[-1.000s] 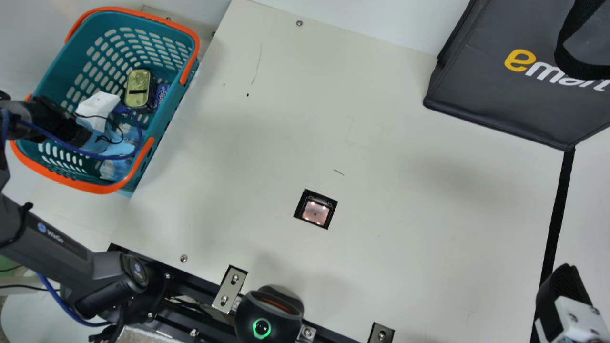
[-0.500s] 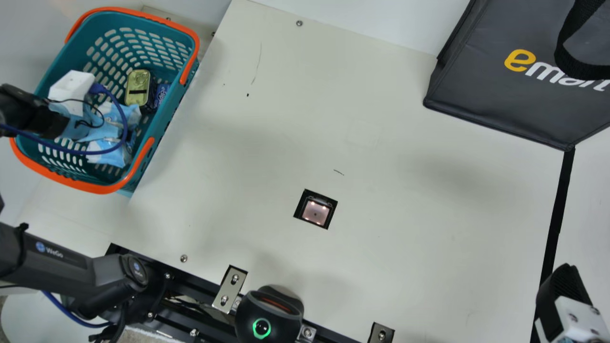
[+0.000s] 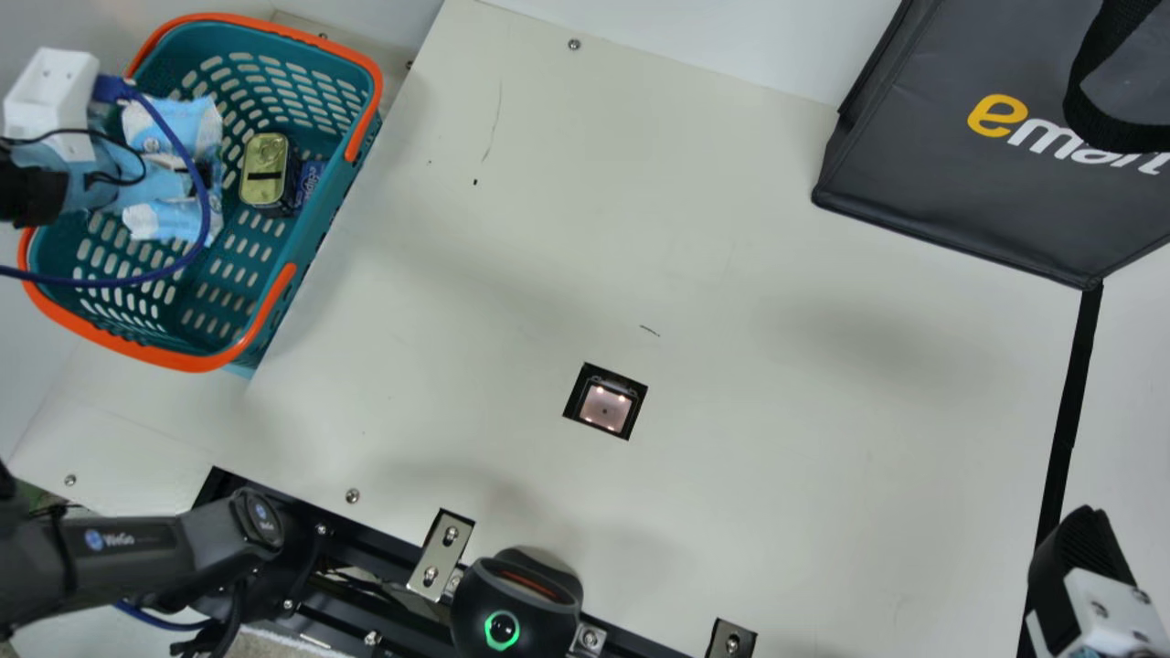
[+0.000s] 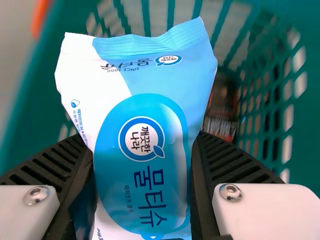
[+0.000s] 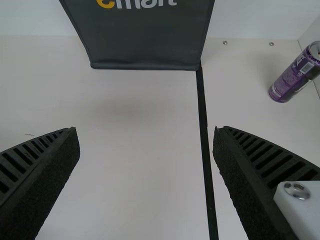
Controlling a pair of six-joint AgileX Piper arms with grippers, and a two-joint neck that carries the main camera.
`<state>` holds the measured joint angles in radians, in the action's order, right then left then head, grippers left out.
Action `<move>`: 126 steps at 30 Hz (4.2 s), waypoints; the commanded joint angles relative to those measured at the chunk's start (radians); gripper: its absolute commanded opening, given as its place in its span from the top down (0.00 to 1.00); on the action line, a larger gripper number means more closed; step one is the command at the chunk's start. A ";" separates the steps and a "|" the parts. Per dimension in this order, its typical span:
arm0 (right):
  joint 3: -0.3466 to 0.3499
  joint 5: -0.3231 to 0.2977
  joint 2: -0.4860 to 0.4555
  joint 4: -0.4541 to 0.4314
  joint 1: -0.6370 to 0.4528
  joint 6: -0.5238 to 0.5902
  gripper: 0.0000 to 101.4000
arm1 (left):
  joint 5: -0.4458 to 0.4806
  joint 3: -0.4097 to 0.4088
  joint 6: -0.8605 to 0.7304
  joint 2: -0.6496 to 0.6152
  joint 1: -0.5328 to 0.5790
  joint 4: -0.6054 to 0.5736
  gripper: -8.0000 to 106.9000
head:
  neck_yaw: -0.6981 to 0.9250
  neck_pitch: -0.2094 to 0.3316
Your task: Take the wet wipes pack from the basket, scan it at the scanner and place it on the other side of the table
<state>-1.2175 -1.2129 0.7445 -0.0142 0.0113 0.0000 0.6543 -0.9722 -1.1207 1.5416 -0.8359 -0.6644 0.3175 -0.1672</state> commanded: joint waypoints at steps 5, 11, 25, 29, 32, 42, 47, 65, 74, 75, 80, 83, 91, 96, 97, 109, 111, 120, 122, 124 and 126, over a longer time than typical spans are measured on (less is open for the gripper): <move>0.000 0.000 0.000 0.000 0.000 0.000 0.06 | 0.006 -0.009 0.026 -0.104 0.045 -0.040 1.00 | 0.004 0.029; 0.000 0.000 0.000 0.000 0.000 0.000 0.06 | 0.029 -0.009 0.096 -0.190 0.129 -0.020 1.00 | 0.004 0.029; 0.000 0.000 0.000 0.000 0.000 0.000 0.06 | 0.055 0.032 0.382 -0.369 0.431 0.152 1.00 | 0.004 0.029; 0.000 0.000 0.000 0.000 0.000 0.000 0.06 | 0.058 0.047 0.491 -0.407 0.535 0.227 1.00 | 0.004 0.029; 0.000 0.000 0.000 0.000 0.000 0.000 0.06 | 0.065 0.056 0.576 -0.431 0.614 0.285 1.00 | 0.004 0.029; 0.000 0.000 0.000 0.000 0.000 0.000 0.06 | 0.101 0.073 0.886 -0.482 0.905 0.487 1.00 | 0.004 0.029; 0.000 0.000 0.000 0.000 0.000 0.000 0.06 | 0.120 0.074 1.053 -0.484 1.062 0.588 1.00 | 0.004 0.029; 0.000 0.000 0.000 0.000 0.000 0.000 0.06 | 0.226 0.021 1.615 -0.346 1.529 0.837 1.00 | 0.004 0.029; 0.000 0.000 0.000 0.000 0.000 0.000 0.06 | 0.263 -0.009 1.804 -0.245 1.626 0.830 1.00 | 0.004 0.029; 0.000 0.000 0.000 0.000 0.000 0.000 0.06 | 0.264 -0.011 1.818 -0.234 1.631 0.826 1.00 | 0.004 0.029; 0.000 0.000 0.000 0.000 0.000 0.000 0.06 | 0.253 -0.015 1.885 -0.185 1.652 0.811 1.00 | 0.004 0.029; 0.000 0.000 0.000 0.000 0.000 0.000 0.06 | 0.239 -0.015 1.919 -0.158 1.664 0.808 1.00 | 0.004 0.029; 0.000 0.000 0.000 0.000 0.000 0.000 0.06 | 0.181 0.000 1.994 -0.081 1.697 0.819 1.00 | 0.004 0.029; 0.000 0.000 0.000 0.000 0.000 0.000 0.06 | 0.137 0.011 2.023 -0.032 1.710 0.814 1.00 | 0.004 0.029; 0.000 0.000 0.000 0.000 0.000 0.000 0.06 | 0.130 0.013 2.029 -0.023 1.713 0.814 1.00 | 0.004 0.029; 0.000 0.000 0.000 0.000 0.000 0.000 0.06 | 0.060 0.018 2.056 0.060 1.729 0.807 0.80 | 0.004 0.029; 0.000 0.000 0.000 0.000 0.000 0.000 0.06 | 0.053 0.018 2.055 0.069 1.729 0.803 0.74 | 0.004 0.029; 0.000 0.000 0.000 0.000 0.000 0.000 0.06 | 0.035 0.017 2.031 0.082 1.719 0.787 0.48 | 0.004 0.029; 0.000 0.000 0.000 0.000 0.000 0.000 0.06 | 0.033 0.017 2.027 0.084 1.717 0.786 0.42 | 0.004 0.029; 0.000 0.000 0.000 0.000 0.000 0.000 0.06 | 0.032 0.017 2.023 0.085 1.715 0.786 0.36 | 0.004 0.029; 0.000 0.000 0.000 0.000 0.000 0.000 0.06 | 0.031 0.018 2.019 0.087 1.713 0.786 0.30 | 0.004 0.029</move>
<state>-1.2175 -1.2132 0.7445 -0.0142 0.0113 0.0000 0.6855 -0.9543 0.9014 1.6283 0.8788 0.1214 0.3175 -0.1672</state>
